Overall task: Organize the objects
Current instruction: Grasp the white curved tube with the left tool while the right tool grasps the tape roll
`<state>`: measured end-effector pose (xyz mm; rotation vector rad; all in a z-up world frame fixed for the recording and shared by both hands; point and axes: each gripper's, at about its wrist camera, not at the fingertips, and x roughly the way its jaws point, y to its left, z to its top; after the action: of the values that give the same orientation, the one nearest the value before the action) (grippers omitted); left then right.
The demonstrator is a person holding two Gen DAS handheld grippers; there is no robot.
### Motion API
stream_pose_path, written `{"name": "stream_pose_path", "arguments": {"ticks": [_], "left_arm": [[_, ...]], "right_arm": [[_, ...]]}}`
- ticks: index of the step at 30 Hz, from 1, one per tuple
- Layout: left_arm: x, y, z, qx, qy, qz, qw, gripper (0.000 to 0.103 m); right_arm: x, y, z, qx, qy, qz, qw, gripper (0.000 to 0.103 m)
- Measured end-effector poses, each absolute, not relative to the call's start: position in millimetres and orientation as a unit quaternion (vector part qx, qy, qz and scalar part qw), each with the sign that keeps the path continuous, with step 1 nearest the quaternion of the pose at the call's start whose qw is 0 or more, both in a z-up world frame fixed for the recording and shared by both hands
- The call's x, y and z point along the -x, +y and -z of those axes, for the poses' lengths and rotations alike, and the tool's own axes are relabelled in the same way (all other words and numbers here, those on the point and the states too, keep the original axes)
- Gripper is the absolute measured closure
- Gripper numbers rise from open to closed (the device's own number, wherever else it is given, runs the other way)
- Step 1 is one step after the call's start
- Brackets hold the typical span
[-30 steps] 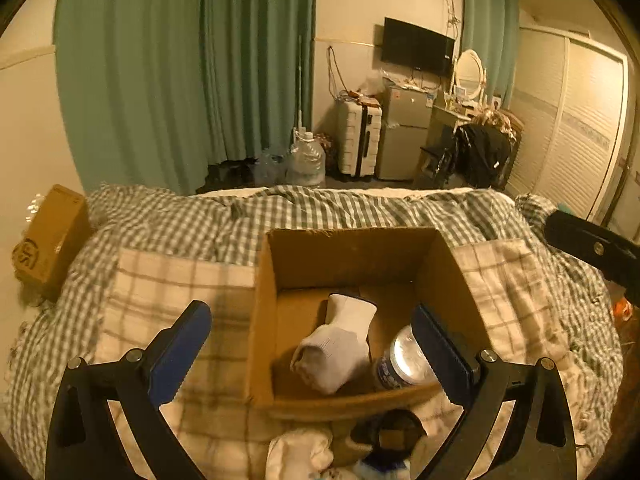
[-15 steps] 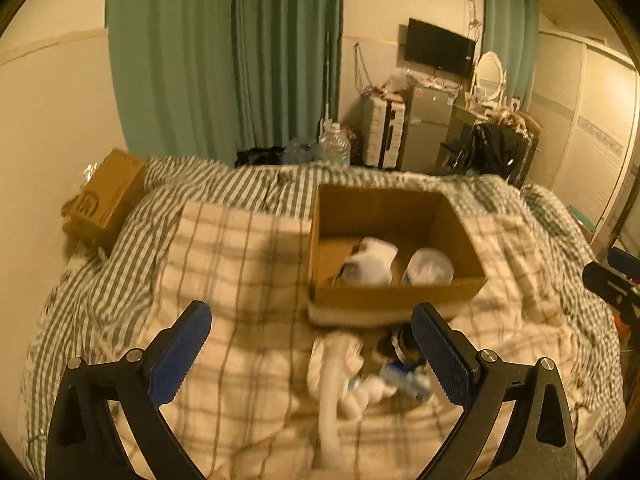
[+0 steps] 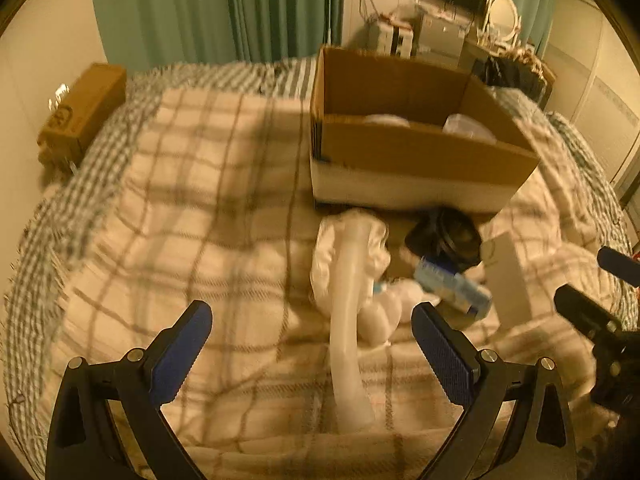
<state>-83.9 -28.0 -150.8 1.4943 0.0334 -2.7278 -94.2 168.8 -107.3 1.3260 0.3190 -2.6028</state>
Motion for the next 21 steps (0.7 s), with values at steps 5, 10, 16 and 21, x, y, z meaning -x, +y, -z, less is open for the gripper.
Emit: {"name": "stream_pose_path", "arguments": {"ticks": [5, 10, 16, 21], "left_arm": [[90.9, -20.4, 175.8, -0.52, 0.002, 0.854, 0.001, 0.016], [97.1, -27.1, 195.7, -0.556, 0.03, 0.831, -0.011, 0.037], [93.4, -27.4, 198.3, -0.562, 0.047, 0.825, -0.034, 0.072], [84.3, -26.9, 187.9, -0.546, 0.053, 0.835, -0.047, 0.082]], "right_arm": [[98.1, 155.1, 140.2, -0.481, 0.133, 0.859, 0.112, 0.015], [103.4, 142.3, 170.0, -0.515, 0.161, 0.834, 0.116, 0.015], [112.6, 141.7, 181.7, -0.524, 0.166, 0.829, 0.102, 0.027], [114.7, 151.0, 176.5, -0.522, 0.141, 0.835, 0.1, 0.058]]}}
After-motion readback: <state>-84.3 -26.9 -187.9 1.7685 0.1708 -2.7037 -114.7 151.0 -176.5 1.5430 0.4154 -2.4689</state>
